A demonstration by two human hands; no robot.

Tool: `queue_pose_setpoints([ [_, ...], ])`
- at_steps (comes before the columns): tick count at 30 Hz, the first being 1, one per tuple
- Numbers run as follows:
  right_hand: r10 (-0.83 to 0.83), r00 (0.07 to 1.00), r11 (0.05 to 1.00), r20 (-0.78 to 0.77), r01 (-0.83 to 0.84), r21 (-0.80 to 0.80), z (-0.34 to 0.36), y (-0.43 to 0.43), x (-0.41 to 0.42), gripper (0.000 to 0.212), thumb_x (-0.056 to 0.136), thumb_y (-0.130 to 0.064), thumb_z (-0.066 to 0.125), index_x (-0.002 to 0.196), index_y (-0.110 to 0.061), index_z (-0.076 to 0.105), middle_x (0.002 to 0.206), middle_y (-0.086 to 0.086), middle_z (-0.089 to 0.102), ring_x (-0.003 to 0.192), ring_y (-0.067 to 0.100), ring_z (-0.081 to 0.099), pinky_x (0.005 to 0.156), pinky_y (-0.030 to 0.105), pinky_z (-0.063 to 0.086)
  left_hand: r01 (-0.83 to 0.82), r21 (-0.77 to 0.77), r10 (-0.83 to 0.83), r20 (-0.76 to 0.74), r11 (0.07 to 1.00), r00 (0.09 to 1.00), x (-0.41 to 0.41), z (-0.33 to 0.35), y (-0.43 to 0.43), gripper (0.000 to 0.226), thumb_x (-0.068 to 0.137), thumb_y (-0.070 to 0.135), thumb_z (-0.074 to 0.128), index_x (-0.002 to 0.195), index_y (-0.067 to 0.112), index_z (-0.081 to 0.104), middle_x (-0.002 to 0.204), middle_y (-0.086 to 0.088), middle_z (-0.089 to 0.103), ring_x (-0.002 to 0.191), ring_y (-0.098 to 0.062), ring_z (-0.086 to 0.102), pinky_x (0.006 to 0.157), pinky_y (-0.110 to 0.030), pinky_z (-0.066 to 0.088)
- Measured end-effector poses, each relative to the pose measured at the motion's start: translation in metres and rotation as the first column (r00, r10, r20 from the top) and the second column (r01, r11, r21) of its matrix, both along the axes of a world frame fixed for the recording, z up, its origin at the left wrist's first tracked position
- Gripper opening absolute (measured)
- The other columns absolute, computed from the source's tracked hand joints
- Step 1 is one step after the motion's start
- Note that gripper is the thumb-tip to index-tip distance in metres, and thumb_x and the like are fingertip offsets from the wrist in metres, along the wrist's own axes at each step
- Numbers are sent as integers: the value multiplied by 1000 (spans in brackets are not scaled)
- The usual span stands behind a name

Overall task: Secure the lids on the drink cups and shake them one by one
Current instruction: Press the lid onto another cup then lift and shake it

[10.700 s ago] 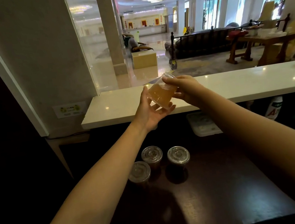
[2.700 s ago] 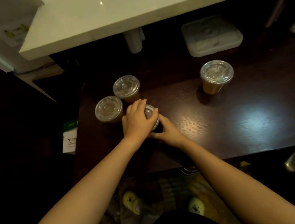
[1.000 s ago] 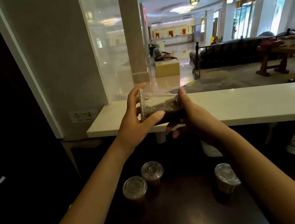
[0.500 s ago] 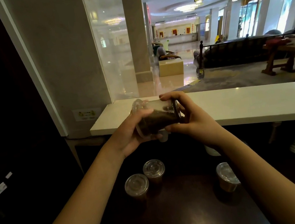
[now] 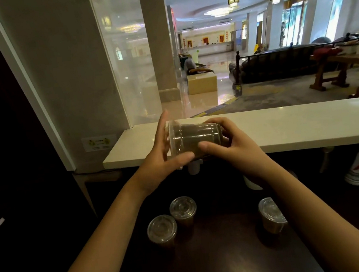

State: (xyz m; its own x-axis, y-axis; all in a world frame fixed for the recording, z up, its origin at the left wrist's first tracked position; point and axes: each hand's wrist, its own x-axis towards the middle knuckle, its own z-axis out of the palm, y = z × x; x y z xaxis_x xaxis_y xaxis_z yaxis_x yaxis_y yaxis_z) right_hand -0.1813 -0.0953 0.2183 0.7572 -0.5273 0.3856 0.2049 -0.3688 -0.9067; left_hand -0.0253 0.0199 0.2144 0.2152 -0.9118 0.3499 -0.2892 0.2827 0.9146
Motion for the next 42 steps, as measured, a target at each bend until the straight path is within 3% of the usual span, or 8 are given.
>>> queue_pose_setpoints([
  [3,16,1000,991,26,-12,-133,-3,0,0,59,74,-11,76,123,-24,46,127,-9,48,117,15,52,92,34,53,195,35,-170,-358,980,918,3,0,-1,91,57,55,79,134,48,32,138,-3,46,119,-27,56,91,-51,51],
  [7,92,995,978,45,-81,-192,-2,-1,2,66,72,-8,75,128,-25,43,128,-9,46,119,15,50,97,34,49,155,12,-135,-425,988,895,-5,2,-3,63,61,28,73,120,32,49,114,-5,61,96,-19,66,70,-35,57],
  [13,74,995,985,-60,-63,160,-1,2,5,63,75,-56,49,131,-28,44,130,1,55,112,11,58,93,29,49,-168,-138,177,57,976,983,-13,3,0,81,59,32,73,128,42,31,132,1,40,118,-20,51,85,-32,55],
  [18,161,978,938,135,-195,288,-3,8,3,40,81,-39,57,114,-15,60,110,3,70,106,16,65,86,24,53,-146,-295,247,341,944,907,-18,15,10,88,63,30,75,134,38,24,142,2,28,130,-20,39,94,-38,52],
  [24,156,969,946,191,-202,252,0,6,1,59,75,-21,69,130,-12,49,124,12,60,115,24,60,98,34,49,-204,-205,256,267,957,929,-15,22,14,71,60,35,75,118,40,36,122,14,43,109,-13,54,71,-27,54],
  [33,106,958,855,268,-226,466,10,-17,19,56,75,-10,67,128,-6,51,116,9,64,108,20,63,88,26,54,-307,-196,348,233,931,908,-12,-4,-11,76,56,52,75,122,35,40,126,9,46,117,-9,49,101,-33,46],
  [38,129,988,954,84,-147,263,29,-40,27,58,73,-5,73,127,-12,52,124,11,61,114,22,60,94,31,50,-333,-82,342,302,939,890,-4,-9,-32,88,63,40,82,136,28,35,134,7,44,119,-8,44,96,-18,40],
  [42,58,996,998,-70,-57,18,38,-49,36,56,75,-1,72,124,-17,51,122,6,60,116,21,57,100,36,46,-343,-60,342,347,937,873,5,-10,-54,86,65,36,82,136,26,35,139,2,45,124,-14,45,96,-23,40],
])
